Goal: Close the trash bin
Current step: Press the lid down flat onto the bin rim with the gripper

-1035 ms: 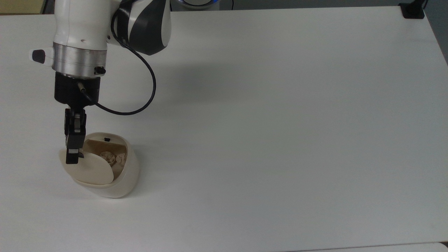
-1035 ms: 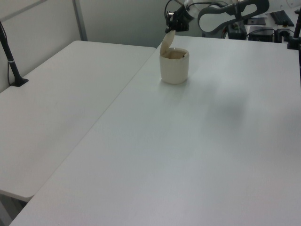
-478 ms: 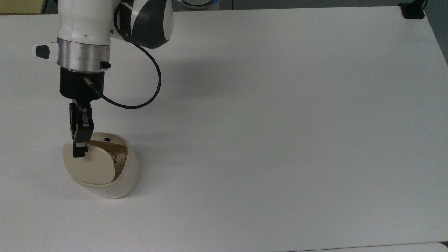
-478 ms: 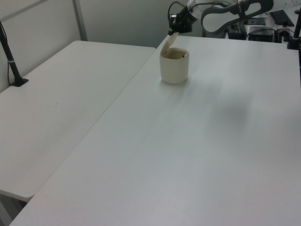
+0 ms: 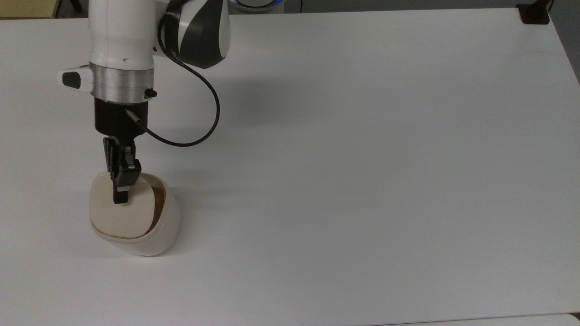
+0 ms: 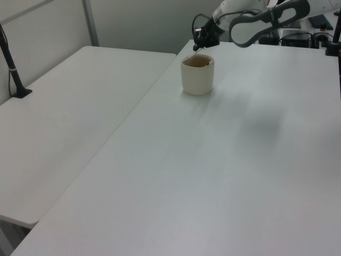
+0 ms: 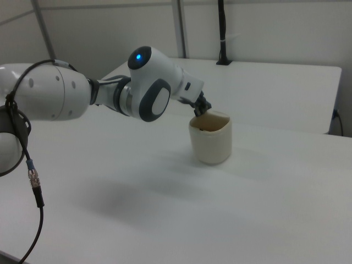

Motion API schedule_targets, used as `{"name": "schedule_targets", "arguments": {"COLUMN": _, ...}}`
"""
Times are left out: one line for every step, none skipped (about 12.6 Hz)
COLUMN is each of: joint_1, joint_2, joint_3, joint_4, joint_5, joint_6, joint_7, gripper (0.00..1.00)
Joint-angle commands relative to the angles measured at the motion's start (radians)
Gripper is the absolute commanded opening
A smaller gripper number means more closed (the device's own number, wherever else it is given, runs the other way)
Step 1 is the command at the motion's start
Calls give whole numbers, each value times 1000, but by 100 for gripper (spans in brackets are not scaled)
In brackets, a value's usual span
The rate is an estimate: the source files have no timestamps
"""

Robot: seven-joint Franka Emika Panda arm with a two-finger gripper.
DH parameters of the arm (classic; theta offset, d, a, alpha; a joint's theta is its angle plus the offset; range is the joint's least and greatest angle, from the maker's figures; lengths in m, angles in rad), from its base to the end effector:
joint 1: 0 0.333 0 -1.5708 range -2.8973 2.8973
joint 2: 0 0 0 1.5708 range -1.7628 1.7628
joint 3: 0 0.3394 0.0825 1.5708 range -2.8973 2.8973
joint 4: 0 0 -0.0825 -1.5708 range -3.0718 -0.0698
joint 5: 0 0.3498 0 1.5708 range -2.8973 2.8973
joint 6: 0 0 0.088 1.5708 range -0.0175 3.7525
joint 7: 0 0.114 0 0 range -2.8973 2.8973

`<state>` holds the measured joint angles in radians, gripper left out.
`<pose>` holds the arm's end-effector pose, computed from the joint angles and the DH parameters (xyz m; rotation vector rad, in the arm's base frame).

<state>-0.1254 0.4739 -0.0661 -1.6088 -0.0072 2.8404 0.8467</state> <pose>0.7046 -0.1265 0.4762 -2.3940 1.3280 -1.0474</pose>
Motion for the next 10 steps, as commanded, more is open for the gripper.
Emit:
{"name": "schedule_targets", "arguments": {"joint_1": 3, "joint_2": -43, "joint_3": 11, "joint_4": -82, "joint_5": 1, "joint_6": -32, "joint_7": -64, "gripper": 0}}
{"name": "schedule_targets", "arguments": {"joint_1": 1, "joint_2": -44, "joint_3": 12, "joint_4": -83, "joint_5": 1, "joint_6": -51, "joint_7": -84, "gripper": 0}}
{"name": "schedule_targets", "arguments": {"joint_1": 1, "joint_2": -46, "joint_3": 12, "joint_4": -85, "joint_5": 1, "joint_6": -71, "joint_7": -99, "gripper": 0}}
{"name": "schedule_targets", "arguments": {"joint_1": 1, "joint_2": -46, "joint_3": 12, "joint_4": -85, "joint_5": 1, "joint_6": -85, "joint_7": -110, "gripper": 0}}
{"name": "schedule_targets", "arguments": {"joint_1": 0, "joint_2": -46, "joint_3": 12, "joint_4": -85, "joint_5": 1, "joint_6": -98, "joint_7": -119, "gripper": 0}}
{"name": "schedule_targets", "arguments": {"joint_1": 0, "joint_2": -46, "joint_3": 12, "joint_4": -85, "joint_5": 1, "joint_6": -99, "joint_7": -124, "gripper": 0}}
{"name": "schedule_targets", "arguments": {"joint_1": 0, "joint_2": -47, "joint_3": 12, "joint_4": -91, "joint_5": 1, "joint_6": -102, "joint_7": -133, "gripper": 0}}
{"name": "schedule_targets", "arguments": {"joint_1": 0, "joint_2": -44, "joint_3": 12, "joint_4": -106, "joint_5": 1, "joint_6": -102, "joint_7": -138, "gripper": 0}}
{"name": "schedule_targets", "arguments": {"joint_1": 0, "joint_2": -40, "joint_3": 12, "joint_4": -112, "joint_5": 1, "joint_6": -102, "joint_7": -150, "gripper": 0}}
{"name": "schedule_targets", "arguments": {"joint_1": 1, "joint_2": -37, "joint_3": 12, "joint_4": -118, "joint_5": 1, "joint_6": -102, "joint_7": -156, "gripper": 0}}
